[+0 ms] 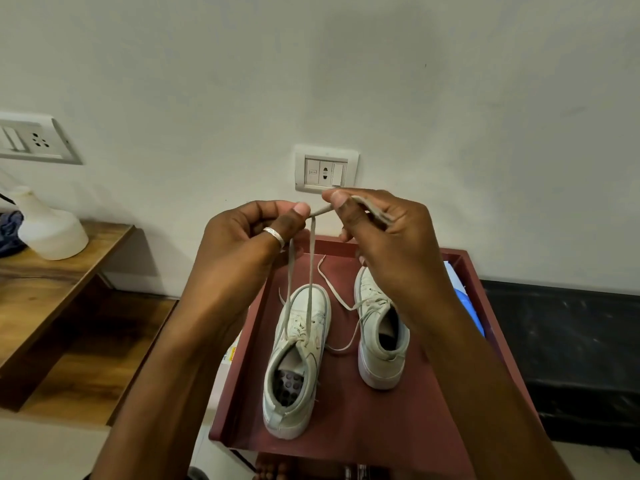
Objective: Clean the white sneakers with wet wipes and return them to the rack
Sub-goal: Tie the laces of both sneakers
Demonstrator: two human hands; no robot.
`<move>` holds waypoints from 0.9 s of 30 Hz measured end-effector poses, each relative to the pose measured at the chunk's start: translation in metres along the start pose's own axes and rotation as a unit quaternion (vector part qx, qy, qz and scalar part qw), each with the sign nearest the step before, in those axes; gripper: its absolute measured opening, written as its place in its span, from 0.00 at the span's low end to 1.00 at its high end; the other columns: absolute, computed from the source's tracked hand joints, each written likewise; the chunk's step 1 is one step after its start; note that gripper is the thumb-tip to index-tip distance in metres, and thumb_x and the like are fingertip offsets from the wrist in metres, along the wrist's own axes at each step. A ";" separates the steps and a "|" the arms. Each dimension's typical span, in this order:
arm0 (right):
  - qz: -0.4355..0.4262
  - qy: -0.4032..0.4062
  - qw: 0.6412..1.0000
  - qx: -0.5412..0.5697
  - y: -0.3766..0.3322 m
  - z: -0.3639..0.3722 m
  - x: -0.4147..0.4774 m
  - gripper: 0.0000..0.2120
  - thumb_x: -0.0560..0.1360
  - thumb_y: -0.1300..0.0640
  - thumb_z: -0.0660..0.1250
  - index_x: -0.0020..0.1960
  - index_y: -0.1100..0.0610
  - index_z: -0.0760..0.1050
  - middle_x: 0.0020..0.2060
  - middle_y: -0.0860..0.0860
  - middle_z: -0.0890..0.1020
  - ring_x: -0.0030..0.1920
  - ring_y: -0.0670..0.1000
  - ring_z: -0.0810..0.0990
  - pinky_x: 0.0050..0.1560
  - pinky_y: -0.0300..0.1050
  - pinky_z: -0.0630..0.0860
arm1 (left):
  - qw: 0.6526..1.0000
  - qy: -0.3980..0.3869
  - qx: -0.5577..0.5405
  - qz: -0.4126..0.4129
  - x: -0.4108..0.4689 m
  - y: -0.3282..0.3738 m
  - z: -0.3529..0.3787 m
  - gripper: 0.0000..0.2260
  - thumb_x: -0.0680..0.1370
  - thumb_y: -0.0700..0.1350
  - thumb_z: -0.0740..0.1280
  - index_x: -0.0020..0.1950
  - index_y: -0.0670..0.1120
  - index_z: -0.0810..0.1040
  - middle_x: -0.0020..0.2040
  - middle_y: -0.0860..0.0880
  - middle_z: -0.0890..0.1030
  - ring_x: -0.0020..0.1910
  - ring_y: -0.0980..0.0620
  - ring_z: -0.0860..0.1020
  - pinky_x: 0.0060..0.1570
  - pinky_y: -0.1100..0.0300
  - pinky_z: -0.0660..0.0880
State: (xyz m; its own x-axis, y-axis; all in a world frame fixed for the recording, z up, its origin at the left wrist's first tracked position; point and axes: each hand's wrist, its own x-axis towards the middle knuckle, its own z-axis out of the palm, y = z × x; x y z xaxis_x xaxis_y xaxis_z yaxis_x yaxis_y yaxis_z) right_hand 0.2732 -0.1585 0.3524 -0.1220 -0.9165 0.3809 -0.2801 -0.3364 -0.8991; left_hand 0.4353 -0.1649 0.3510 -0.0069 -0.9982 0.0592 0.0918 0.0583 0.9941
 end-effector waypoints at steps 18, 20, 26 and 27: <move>0.293 0.018 0.894 0.337 0.014 -0.017 0.006 0.12 0.81 0.52 0.62 0.56 0.59 0.78 0.47 0.53 0.86 0.34 0.44 0.83 0.24 0.30 0.68 | 0.987 0.115 -0.091 -0.068 0.010 -0.013 -0.009 0.04 0.79 0.34 0.69 0.52 0.41 0.81 0.36 0.50 0.86 0.39 0.52 0.87 0.36 0.67 0.81; 0.304 0.020 0.868 0.393 0.017 -0.015 0.005 0.14 0.83 0.53 0.59 0.58 0.62 0.76 0.50 0.55 0.86 0.43 0.48 0.86 0.26 0.31 0.72 | 0.970 0.120 -0.192 -0.093 0.010 -0.013 -0.008 0.05 0.80 0.33 0.66 0.55 0.38 0.80 0.42 0.46 0.86 0.44 0.50 0.87 0.40 0.66 0.82; 0.264 0.091 0.878 0.388 0.030 -0.008 0.001 0.13 0.82 0.59 0.60 0.61 0.68 0.72 0.57 0.62 0.81 0.58 0.57 0.82 0.51 0.47 0.82 | 0.972 0.144 -0.182 -0.047 0.014 -0.029 -0.009 0.20 0.84 0.42 0.64 0.76 0.45 0.66 0.70 0.48 0.75 0.68 0.50 0.76 0.69 0.54 0.73; 0.260 0.094 0.890 0.363 0.031 -0.006 -0.001 0.11 0.82 0.60 0.61 0.59 0.66 0.73 0.57 0.62 0.80 0.58 0.56 0.81 0.54 0.49 0.81 | 0.988 0.137 -0.071 -0.032 0.013 -0.034 -0.009 0.24 0.83 0.45 0.65 0.79 0.48 0.62 0.73 0.51 0.72 0.72 0.52 0.72 0.72 0.56 0.68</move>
State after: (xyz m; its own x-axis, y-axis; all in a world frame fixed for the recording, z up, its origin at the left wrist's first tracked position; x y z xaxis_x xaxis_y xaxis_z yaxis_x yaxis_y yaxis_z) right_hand 0.2587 -0.1672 0.3253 -0.2312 -0.9599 -0.1583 0.5418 0.0081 -0.8405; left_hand 0.4413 -0.1803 0.3174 0.2498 -0.9670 -0.0497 0.2381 0.0116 0.9712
